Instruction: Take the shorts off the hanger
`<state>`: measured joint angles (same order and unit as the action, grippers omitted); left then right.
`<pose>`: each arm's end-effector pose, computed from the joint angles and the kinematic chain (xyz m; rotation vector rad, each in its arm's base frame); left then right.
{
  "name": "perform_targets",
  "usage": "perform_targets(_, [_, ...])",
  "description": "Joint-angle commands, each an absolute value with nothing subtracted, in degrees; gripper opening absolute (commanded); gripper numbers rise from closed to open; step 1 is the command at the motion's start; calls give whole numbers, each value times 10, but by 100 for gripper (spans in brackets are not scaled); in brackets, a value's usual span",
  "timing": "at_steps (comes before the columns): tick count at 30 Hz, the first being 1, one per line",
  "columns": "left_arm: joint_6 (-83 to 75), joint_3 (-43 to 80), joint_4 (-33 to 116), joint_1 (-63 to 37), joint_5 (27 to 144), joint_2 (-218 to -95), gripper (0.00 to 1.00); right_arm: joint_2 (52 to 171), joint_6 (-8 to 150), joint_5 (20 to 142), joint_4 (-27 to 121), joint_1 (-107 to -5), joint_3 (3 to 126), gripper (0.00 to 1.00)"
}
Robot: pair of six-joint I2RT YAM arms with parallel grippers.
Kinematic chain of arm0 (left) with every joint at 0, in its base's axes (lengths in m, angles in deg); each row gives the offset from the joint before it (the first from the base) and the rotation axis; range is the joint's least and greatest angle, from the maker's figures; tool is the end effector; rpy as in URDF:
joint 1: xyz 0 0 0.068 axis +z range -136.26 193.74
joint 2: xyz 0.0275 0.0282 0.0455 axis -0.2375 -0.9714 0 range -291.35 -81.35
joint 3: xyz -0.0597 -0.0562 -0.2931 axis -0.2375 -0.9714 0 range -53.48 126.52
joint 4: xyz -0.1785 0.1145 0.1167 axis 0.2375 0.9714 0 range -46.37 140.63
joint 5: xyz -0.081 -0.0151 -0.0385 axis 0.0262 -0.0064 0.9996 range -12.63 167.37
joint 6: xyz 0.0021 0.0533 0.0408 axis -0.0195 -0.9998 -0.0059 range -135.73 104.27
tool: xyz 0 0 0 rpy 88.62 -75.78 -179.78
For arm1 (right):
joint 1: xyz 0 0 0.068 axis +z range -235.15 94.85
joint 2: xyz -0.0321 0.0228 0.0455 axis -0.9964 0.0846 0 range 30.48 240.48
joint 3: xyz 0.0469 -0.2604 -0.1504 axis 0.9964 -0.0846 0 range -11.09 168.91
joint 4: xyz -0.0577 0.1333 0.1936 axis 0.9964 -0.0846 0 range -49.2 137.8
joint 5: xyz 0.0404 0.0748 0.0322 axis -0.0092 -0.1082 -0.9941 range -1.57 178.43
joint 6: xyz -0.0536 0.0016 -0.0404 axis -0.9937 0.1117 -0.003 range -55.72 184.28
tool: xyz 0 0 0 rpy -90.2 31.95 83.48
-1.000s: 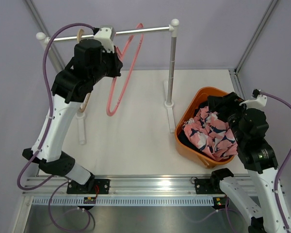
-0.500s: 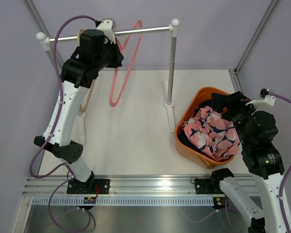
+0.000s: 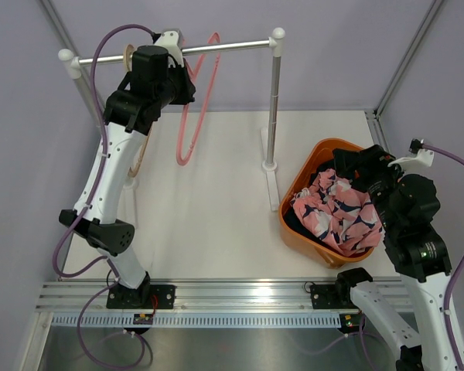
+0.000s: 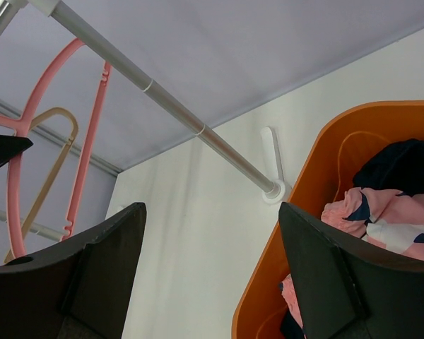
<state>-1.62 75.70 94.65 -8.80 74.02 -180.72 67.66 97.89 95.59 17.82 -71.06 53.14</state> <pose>0.3263 -0.1319 0.5234 0.1048 1.9553 -0.3668 0.0823 0.0138 0.4415 0.3755 1.6054 0.5379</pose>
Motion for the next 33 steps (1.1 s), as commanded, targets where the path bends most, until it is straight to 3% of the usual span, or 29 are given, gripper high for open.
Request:
perform_targets(1, [1, 722, 893, -82, 737, -1782, 9, 678, 970, 942, 183, -713, 527, 85])
perform_targets(7, [11, 664, 862, -82, 739, -1742, 13, 679, 972, 941, 180, -713, 524, 85])
perform_targets(17, [-4, 667, 857, -82, 737, -1725, 14, 681, 976, 939, 184, -713, 519, 86])
perform_targets(23, [-5, 682, 867, -82, 742, -1732, 24, 679, 973, 938, 184, -713, 518, 86])
perform_targets(33, [-10, 664, 863, -83, 743, -1690, 32, 681, 969, 937, 183, -713, 518, 89])
